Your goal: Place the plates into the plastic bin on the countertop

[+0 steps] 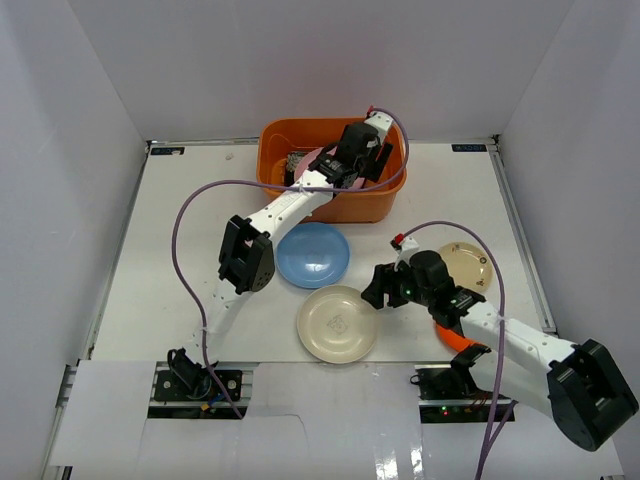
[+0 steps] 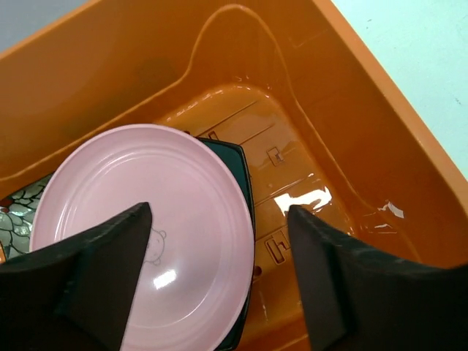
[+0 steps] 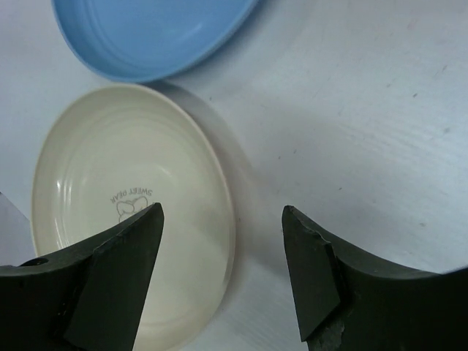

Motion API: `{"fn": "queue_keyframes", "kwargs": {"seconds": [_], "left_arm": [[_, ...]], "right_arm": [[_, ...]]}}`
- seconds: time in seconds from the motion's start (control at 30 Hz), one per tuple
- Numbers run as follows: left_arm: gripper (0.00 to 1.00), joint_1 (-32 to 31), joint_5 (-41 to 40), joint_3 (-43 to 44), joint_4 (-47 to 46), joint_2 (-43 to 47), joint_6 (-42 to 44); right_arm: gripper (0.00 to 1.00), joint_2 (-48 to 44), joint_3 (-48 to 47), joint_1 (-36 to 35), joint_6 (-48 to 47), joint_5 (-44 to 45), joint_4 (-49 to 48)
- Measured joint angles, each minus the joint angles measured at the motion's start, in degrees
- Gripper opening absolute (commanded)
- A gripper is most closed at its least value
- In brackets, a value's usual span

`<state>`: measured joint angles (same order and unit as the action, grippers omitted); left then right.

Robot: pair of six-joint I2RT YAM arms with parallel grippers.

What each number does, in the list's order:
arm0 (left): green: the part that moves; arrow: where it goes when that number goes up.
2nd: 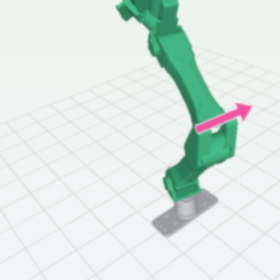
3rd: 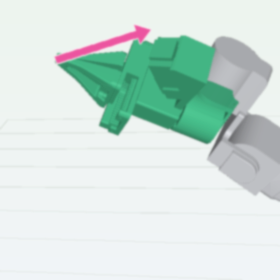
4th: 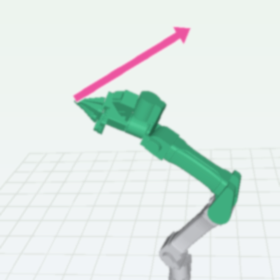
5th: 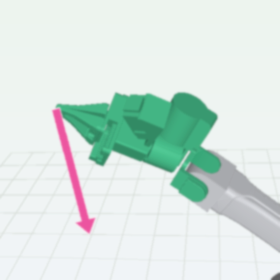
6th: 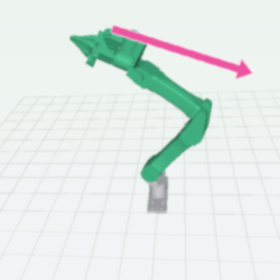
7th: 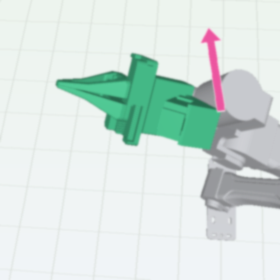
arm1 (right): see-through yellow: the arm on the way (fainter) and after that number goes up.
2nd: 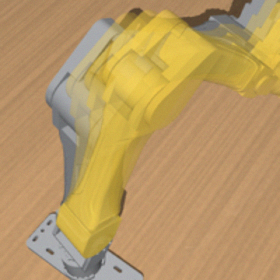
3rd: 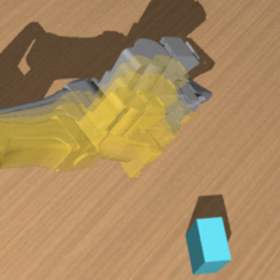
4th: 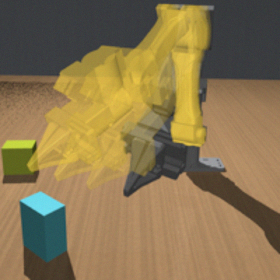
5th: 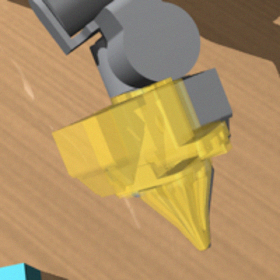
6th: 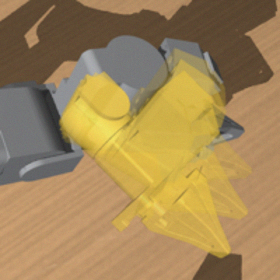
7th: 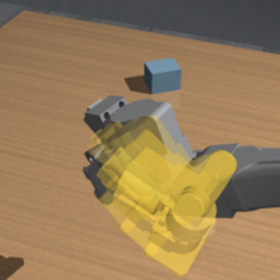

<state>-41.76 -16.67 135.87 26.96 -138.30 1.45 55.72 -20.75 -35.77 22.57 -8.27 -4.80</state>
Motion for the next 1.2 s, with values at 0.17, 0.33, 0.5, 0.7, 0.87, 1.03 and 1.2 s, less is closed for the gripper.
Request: {"fn": "queue_keyframes", "kwargs": {"seconds": [0.17,0.33,0.5,0.7,0.87,1.03,1.2], "left_arm": [[0.90,0.0,0.9,-1.3,-0.4,2.4,-0.3],[0.90,0.0,1.7,-12.2,0.6,16.6,-4.7],[0.89,0.0,1.3,-36.2,-0.6,44.5,-13.1],[0.87,1.7,-1.0,-70.7,-0.3,74.8,-26.8],[0.88,3.7,-1.3,-91.1,1.8,80.6,-37.9],[0.92,4.0,-0.5,-97.4,0.4,81.3,-45.1],[0.94,4.4,0.9,-100.9,-6.2,81.4,-48.6]], "right_arm": [[0.66,5.2,0.3,-3.8,0.0,-0.2,1.0],[0.37,8.3,0.3,-6.7,0.4,0.1,1.0],[0.08,8.1,0.3,-8.3,1.2,1.2,1.6],[0.08,-2.3,-1.1,-9.6,0.3,1.8,8.8],[0.08,-6.7,-12.2,-9.7,-1.9,6.2,15.0],[0.08,-6.3,-24.0,-6.5,-3.9,18.1,12.5],[0.08,3.4,-33.9,3.7,-4.8,18.2,8.9]]}}
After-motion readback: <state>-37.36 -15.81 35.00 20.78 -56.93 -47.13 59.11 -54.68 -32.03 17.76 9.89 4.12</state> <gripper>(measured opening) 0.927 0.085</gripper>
